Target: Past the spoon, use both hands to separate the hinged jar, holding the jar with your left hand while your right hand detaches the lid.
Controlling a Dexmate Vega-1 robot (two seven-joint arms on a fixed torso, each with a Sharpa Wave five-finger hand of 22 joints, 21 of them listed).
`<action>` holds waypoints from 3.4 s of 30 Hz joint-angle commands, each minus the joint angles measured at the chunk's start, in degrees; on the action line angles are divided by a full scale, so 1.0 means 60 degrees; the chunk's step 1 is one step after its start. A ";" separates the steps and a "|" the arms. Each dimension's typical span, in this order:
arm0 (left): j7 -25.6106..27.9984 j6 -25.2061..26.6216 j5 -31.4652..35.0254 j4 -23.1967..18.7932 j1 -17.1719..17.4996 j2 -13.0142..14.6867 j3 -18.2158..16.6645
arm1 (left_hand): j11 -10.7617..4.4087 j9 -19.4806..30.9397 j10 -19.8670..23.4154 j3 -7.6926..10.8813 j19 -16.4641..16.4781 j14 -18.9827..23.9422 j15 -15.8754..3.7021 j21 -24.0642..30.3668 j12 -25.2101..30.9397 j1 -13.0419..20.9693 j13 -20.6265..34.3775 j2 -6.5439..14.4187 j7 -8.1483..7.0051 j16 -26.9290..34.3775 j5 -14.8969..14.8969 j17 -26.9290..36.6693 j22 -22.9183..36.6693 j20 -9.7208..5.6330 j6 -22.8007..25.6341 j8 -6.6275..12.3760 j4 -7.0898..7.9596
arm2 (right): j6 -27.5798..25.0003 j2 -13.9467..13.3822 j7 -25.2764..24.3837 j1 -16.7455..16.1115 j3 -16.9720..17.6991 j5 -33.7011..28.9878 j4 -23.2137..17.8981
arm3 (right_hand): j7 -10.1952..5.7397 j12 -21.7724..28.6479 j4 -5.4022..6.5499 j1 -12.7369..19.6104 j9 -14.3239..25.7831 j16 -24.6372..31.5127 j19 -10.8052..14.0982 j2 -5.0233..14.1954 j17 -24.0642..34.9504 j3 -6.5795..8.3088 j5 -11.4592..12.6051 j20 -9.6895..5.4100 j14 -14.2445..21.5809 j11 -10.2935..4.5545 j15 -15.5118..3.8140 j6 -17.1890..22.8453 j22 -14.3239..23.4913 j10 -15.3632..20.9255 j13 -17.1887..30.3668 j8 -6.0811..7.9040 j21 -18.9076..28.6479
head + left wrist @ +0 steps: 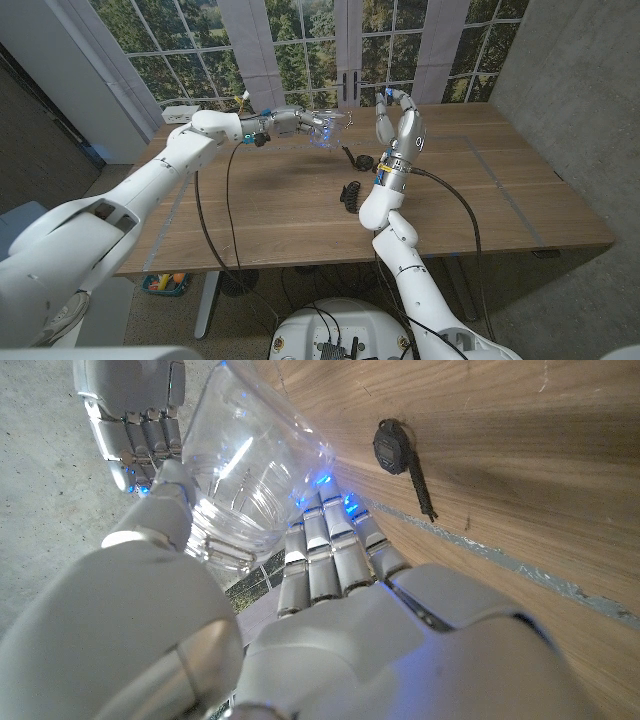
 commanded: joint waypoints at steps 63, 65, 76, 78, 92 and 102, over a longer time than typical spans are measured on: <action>0.6690 -0.1122 0.3740 -0.1029 0.1997 0.0147 0.0034 | -0.2328 0.1808 0.2251 -0.0175 0.0233 -0.0091 -0.2347 0.0283 0.0212 0.2331 0.1413 0.1640 -0.1580 0.0165 0.0176 -0.0246 -0.0110 -0.0206 0.2572 0.3113 -0.0184 | -0.2300 -0.5339 0.5282 -0.0776 -0.1830 1.3520 -0.4175 | 0.1164 -0.1708 -0.0185 -0.1764 -0.0120 -0.1629 -0.1554 0.0444 -0.1174 -0.0401 0.0494 0.0371 -0.2197 0.1329 0.0554 -0.1861 -0.0140 -0.2030 -0.1221 -0.1769 -0.0258; 0.6681 -0.1126 0.3769 -0.0919 0.1978 0.0112 0.0081 | -0.2323 0.1784 0.2251 -0.0184 0.0236 -0.0092 -0.2350 0.0287 0.0198 0.2345 0.1392 0.1644 -0.1570 0.0164 0.0178 -0.0254 -0.0111 -0.0208 0.2582 0.3089 -0.0183 | -0.2242 -0.5348 0.5368 -0.0747 -0.1834 1.3653 -0.4118 | 0.1188 -0.1713 -0.0156 -0.1829 -0.0120 -0.1655 -0.1595 0.0475 -0.1196 -0.0419 0.0486 0.0384 -0.2241 0.1346 0.0595 -0.1921 -0.0141 -0.2059 -0.1251 -0.1811 -0.0277; 0.7082 -0.1178 0.4104 -0.0590 0.2005 0.0002 0.0220 | -0.2357 0.1642 0.2294 -0.0254 0.0095 -0.0163 -0.2324 0.0246 0.0131 0.2377 0.1262 0.1648 -0.1574 0.0124 0.0181 -0.0311 -0.0118 -0.0212 0.2628 0.2937 -0.0156 | -0.2106 -0.5389 0.5566 -0.0585 -0.1909 1.4079 -0.3901 | 0.1310 -0.1721 -0.0018 -0.2105 -0.0117 -0.1707 -0.1719 0.0621 -0.1266 -0.0487 0.0436 0.0469 -0.2313 0.1445 0.0725 -0.2049 -0.0142 -0.2154 -0.1359 -0.1919 -0.0336; 0.7200 -0.1181 0.4188 -0.0580 0.2027 0.0003 0.0232 | -0.2385 0.1619 0.2289 -0.0267 0.0027 -0.0185 -0.2315 0.0220 0.0115 0.2372 0.1241 0.1650 -0.1575 0.0112 0.0180 -0.0321 -0.0120 -0.0190 0.2646 0.2917 -0.0146 | -0.2124 -0.5400 0.5559 -0.0558 -0.1927 1.4108 -0.3888 | 0.1313 -0.1716 -0.0004 -0.2136 -0.0116 -0.1710 -0.1722 0.0638 -0.1274 -0.0494 0.0430 0.0470 -0.2316 0.1455 0.0737 -0.2051 -0.0142 -0.2154 -0.1371 -0.1926 -0.0338; 0.7784 -0.1136 0.4824 -0.0326 0.1983 -0.0079 0.0443 | -0.2445 0.1431 0.2310 -0.0363 -0.0299 -0.0551 -0.2293 0.0096 -0.0009 0.2372 0.1061 0.1620 -0.1675 -0.0104 0.0175 -0.0484 -0.0139 -0.0215 0.2742 0.2731 -0.0126 | -0.2070 -0.5448 0.5495 -0.0526 -0.1990 1.4201 -0.3831 | 0.1338 -0.1686 0.0036 -0.2271 -0.0111 -0.1701 -0.1724 0.0690 -0.1320 -0.0525 0.0401 0.0513 -0.2267 0.1504 0.0738 -0.2084 -0.0141 -0.2135 -0.1437 -0.1965 -0.0347; 0.8051 -0.0886 0.5017 -0.0091 0.1968 -0.0198 0.0572 | -0.2527 0.1292 0.2342 -0.0432 -0.0427 -0.1011 -0.2245 0.0045 -0.0120 0.2381 0.0919 0.1557 -0.1735 -0.0401 0.0170 -0.0719 -0.0148 -0.0242 0.2790 0.2577 -0.0135 | -0.2086 -0.5459 0.5499 -0.0464 -0.2009 1.4290 -0.3739 | 0.1360 -0.1674 0.0037 -0.2329 -0.0108 -0.1694 -0.1715 0.0708 -0.1346 -0.0537 0.0387 0.0536 -0.2236 0.1518 0.0766 -0.2076 -0.0141 -0.2132 -0.1475 -0.1975 -0.0349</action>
